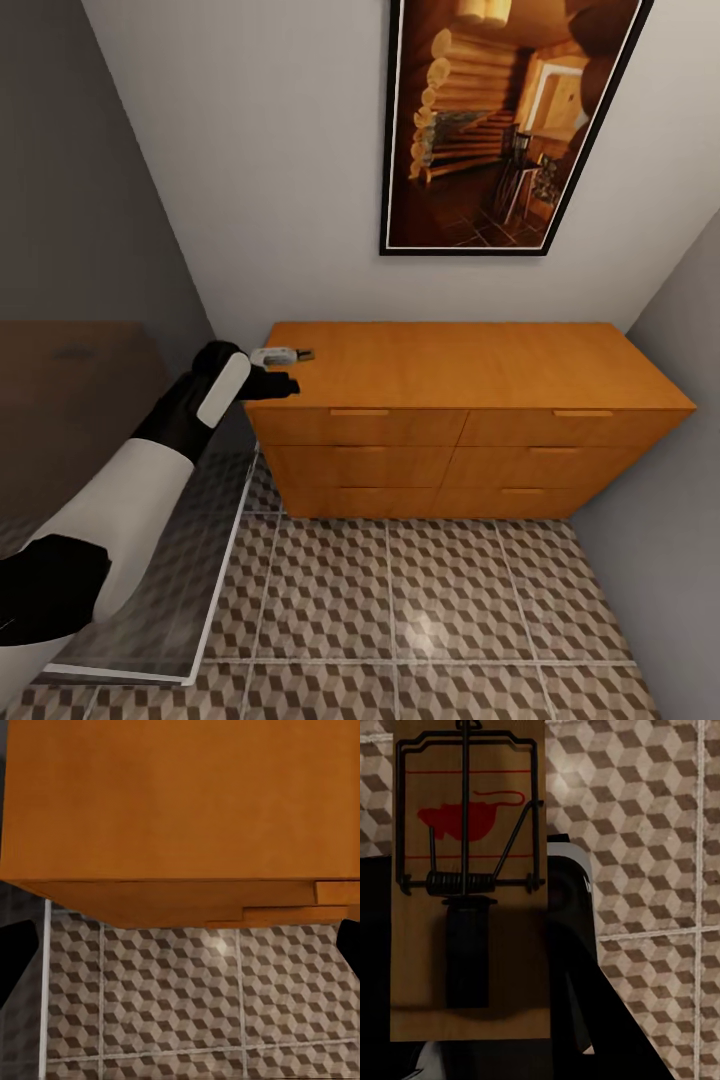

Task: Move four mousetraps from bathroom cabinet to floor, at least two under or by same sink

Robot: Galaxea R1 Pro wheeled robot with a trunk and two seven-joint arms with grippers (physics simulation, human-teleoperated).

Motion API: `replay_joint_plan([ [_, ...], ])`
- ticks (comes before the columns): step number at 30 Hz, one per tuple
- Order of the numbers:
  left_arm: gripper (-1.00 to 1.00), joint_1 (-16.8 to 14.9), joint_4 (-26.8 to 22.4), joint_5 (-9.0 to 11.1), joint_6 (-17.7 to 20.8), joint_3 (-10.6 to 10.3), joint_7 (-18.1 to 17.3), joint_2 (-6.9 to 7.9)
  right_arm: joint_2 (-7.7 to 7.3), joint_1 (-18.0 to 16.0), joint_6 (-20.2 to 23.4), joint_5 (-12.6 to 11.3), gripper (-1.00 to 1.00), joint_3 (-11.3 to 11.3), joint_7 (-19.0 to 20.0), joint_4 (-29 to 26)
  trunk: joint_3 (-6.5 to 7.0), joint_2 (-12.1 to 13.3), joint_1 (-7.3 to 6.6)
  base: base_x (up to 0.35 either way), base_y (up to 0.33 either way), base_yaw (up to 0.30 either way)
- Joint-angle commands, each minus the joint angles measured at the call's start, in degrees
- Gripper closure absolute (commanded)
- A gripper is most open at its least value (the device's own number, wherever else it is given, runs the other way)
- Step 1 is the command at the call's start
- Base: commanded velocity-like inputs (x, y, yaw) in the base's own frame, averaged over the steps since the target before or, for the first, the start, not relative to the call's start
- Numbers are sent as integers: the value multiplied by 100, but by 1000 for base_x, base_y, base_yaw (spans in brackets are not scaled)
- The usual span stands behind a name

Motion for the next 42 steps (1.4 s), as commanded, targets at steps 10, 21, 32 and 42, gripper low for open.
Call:
replay_joint_plan([
  [10,-100,-580,1797,39,-57,-16,79,-81,132,-4,-22,-53,100,48,10,6,-9,-10,3,0,0,0],
  [21,-100,-916,2148,20,2,-64,53,-334,167,-4,-22,-50,100,54,9,6,-9,-10,3,0,0,0],
  [32,-100,-919,1941,19,7,-83,43,-319,161,-4,-22,-50,100,48,9,6,-9,-10,3,74,0,0],
  [42,-100,-919,1946,19,7,-86,43,-321,161,-4,-22,-50,100,48,9,6,-9,-10,3,235,0,0],
])
